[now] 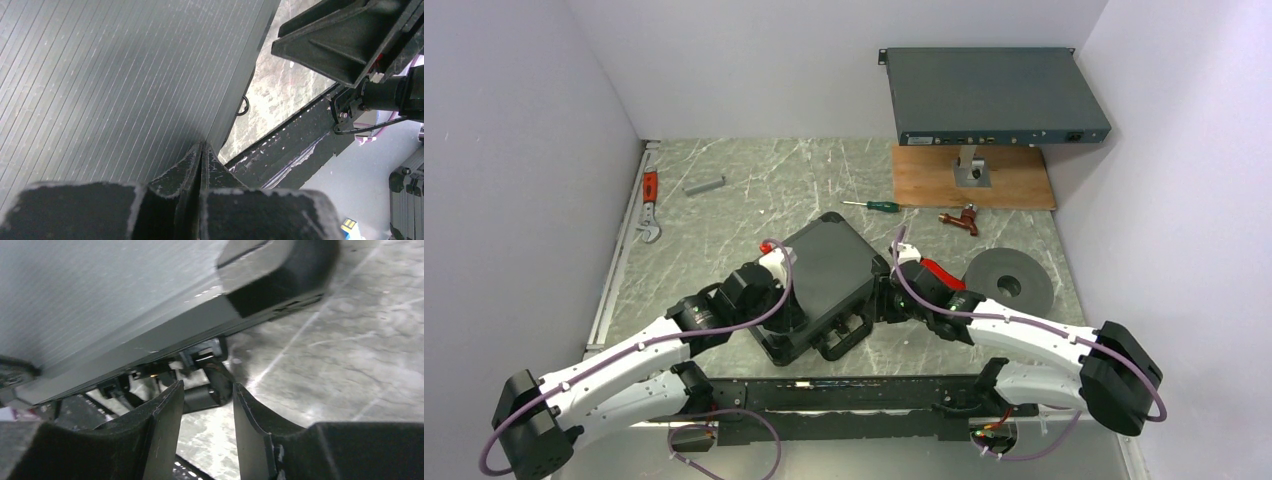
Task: Pack up texas hold em set
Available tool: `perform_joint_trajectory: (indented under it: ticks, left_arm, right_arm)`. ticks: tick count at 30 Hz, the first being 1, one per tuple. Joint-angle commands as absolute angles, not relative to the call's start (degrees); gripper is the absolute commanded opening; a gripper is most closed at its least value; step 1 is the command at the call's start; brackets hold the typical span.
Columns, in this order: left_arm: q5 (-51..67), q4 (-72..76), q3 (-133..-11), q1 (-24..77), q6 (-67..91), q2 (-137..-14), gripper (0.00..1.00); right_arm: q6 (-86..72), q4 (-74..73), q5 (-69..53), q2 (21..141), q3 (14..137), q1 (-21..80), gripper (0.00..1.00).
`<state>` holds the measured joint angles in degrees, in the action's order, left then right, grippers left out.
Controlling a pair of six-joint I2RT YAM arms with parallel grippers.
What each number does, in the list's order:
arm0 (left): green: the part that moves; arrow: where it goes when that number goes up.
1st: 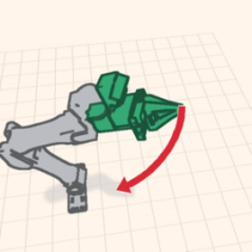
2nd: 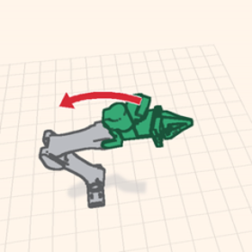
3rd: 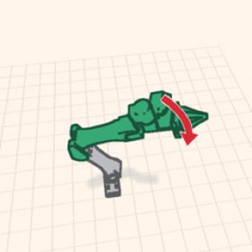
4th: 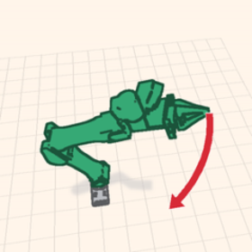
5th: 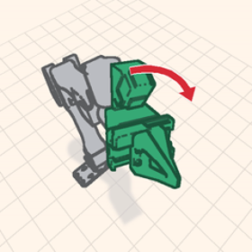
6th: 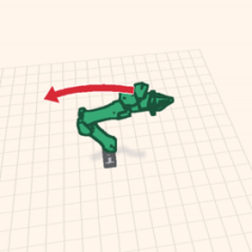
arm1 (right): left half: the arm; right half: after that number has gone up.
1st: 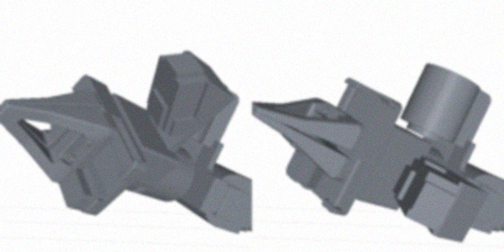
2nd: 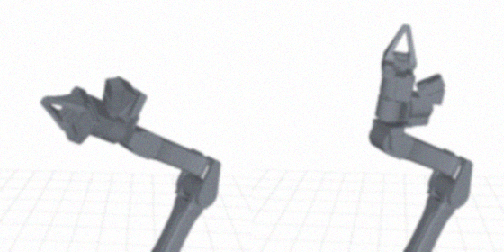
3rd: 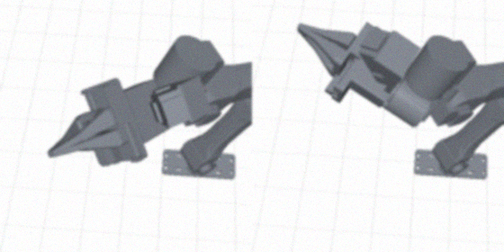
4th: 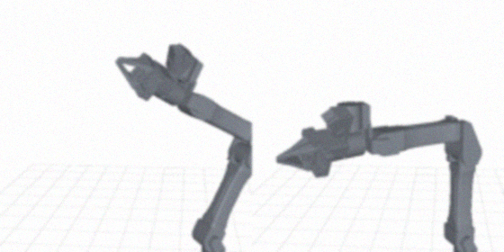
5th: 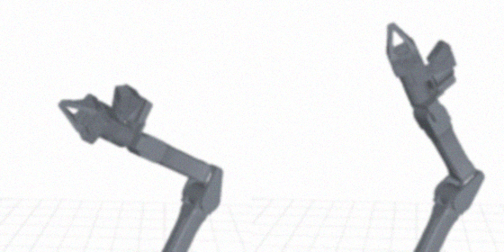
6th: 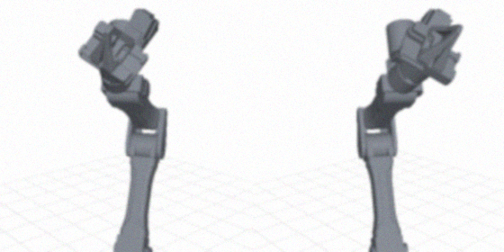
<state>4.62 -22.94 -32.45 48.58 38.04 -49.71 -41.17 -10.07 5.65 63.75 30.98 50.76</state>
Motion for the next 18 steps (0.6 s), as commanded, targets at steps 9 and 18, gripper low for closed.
perform_joint_trajectory:
  ticks: [9, 18]
  left_arm:
    - [1.9, -34.2, -28.0, 50.0, 39.4, -52.1, 0.03]
    - [1.1, -34.5, -27.9, 50.4, 39.7, -51.6, 0.0]
  right_arm:
    - [-44.4, 4.8, -1.1, 65.0, 25.7, 53.4, 0.36]
    - [-45.6, 4.9, -2.3, 65.4, 22.9, 55.8, 0.17]
